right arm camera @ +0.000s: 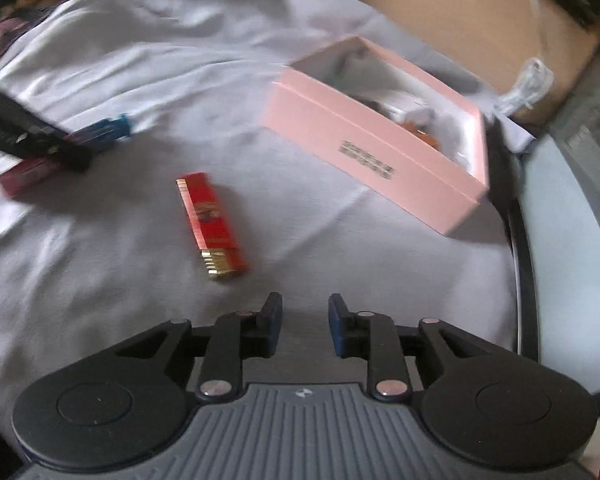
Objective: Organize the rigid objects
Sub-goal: 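Hold the tube with the left tool while the right tool approaches the red lighter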
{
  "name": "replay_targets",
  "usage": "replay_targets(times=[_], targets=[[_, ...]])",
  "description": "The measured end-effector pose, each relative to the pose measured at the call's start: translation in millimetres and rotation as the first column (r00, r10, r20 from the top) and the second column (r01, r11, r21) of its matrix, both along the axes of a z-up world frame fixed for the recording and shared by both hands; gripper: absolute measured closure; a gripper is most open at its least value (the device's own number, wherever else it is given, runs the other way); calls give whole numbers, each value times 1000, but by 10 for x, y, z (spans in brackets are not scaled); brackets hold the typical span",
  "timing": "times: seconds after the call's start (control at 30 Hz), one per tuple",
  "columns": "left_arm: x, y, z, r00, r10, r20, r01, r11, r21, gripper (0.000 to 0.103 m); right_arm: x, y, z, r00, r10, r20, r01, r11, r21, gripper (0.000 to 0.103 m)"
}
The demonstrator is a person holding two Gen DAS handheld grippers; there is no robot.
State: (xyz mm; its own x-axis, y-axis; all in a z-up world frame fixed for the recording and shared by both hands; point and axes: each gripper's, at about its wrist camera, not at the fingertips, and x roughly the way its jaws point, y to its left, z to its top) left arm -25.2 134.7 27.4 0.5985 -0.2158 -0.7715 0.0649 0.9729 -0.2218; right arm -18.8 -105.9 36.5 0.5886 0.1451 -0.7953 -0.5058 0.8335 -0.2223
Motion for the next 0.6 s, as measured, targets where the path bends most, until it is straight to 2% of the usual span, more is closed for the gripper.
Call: replay_targets(times=[0.03, 0.07, 0.13, 0.33, 0.5, 0.53, 0.6], targets=[[-8, -3, -2, 1000, 2, 2, -2, 1000, 1, 76, 5, -27, 27, 999, 0, -41, 2, 998, 62, 76], [-12, -3, -4, 1000, 5, 3, -5, 1000, 1, 76, 9, -40, 52, 997, 14, -82, -3, 992, 127, 70], [-21, 2, -6, 1000, 11, 3, -11, 1000, -4, 76, -18, 22, 70, 995, 46, -86, -32, 986, 164, 62], [13, -21, 9, 1000, 14, -13, -14, 1000, 20, 76, 86, 197, 16, 998, 51, -29, -48, 993, 106, 62], [12, -37, 11, 1000, 20, -14, -20, 999, 27, 76, 319, 41, 3, 991, -80, 106, 81, 997, -9, 62], [13, -39, 12, 1000, 20, -15, -20, 999, 28, 76, 343, -6, 17, 988, -102, 118, 103, 995, -5, 61], [12, -42, 13, 1000, 19, -14, -18, 999, 31, 76, 371, -121, 68, 988, -127, 86, 122, 991, 62, 60]])
